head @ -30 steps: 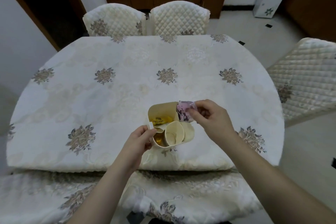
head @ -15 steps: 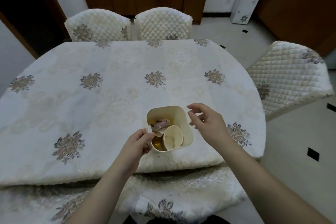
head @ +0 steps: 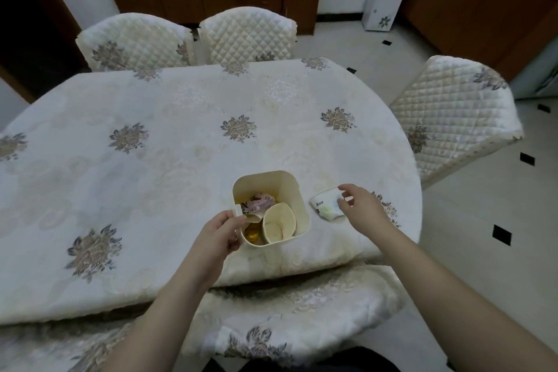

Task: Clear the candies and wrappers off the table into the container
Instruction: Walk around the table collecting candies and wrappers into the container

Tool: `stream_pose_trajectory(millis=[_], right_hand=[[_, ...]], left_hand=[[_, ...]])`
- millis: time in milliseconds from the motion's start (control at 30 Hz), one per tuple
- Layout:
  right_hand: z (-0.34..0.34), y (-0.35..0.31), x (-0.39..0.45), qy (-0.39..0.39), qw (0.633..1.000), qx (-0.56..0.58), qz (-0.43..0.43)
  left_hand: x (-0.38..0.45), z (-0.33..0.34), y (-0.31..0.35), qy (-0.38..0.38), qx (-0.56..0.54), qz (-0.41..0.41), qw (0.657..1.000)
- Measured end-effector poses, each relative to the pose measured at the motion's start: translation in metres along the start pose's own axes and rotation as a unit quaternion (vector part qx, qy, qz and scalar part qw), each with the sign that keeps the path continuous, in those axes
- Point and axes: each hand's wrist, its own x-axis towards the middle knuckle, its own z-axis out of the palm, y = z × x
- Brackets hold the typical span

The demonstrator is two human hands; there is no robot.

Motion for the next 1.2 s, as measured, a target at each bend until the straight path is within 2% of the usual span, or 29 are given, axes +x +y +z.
stream_pose_trajectory(millis=[233, 367, 567, 767, 867, 967, 1100, 1200], right_hand=[[0.026, 0.042, 0.046, -0.105, 0.980, -0.164, -0.039], [0.031, 0.050, 0.073, -0.133, 0.967, -0.210, -0.065], [0.035, 0.056, 0.099, -0.128, 0.955, -0.248, -0.105], [0.033, 0.062, 0.107, -0.132, 0.971, -0.186, -0.077], [0.019, 0.061, 0.106, -0.145, 0.985, -0.080, -0.038], [-0.006, 0.054, 0.096, -0.111, 0.993, 0.039, 0.002], [-0.049, 0.035, 0.070, -0.006, 0.982, 0.176, -0.067], [-0.079, 0.013, 0.049, 0.010, 0.960, 0.244, -0.139]], left_hand=[[0.004, 0.025, 0.000, 0.033, 0.008, -0.008, 0.999], [0.006, 0.039, -0.003, 0.060, 0.005, -0.019, 0.998], [0.005, 0.052, -0.008, 0.095, 0.003, -0.020, 0.995], [0.007, 0.065, -0.012, 0.138, -0.003, -0.029, 0.990], [0.009, 0.070, -0.012, 0.143, -0.002, -0.030, 0.989], [0.010, 0.075, -0.008, 0.138, 0.000, -0.030, 0.990], [0.012, 0.080, -0.004, 0.136, 0.002, -0.025, 0.990], [0.014, 0.083, 0.000, 0.127, 0.003, -0.019, 0.992]])
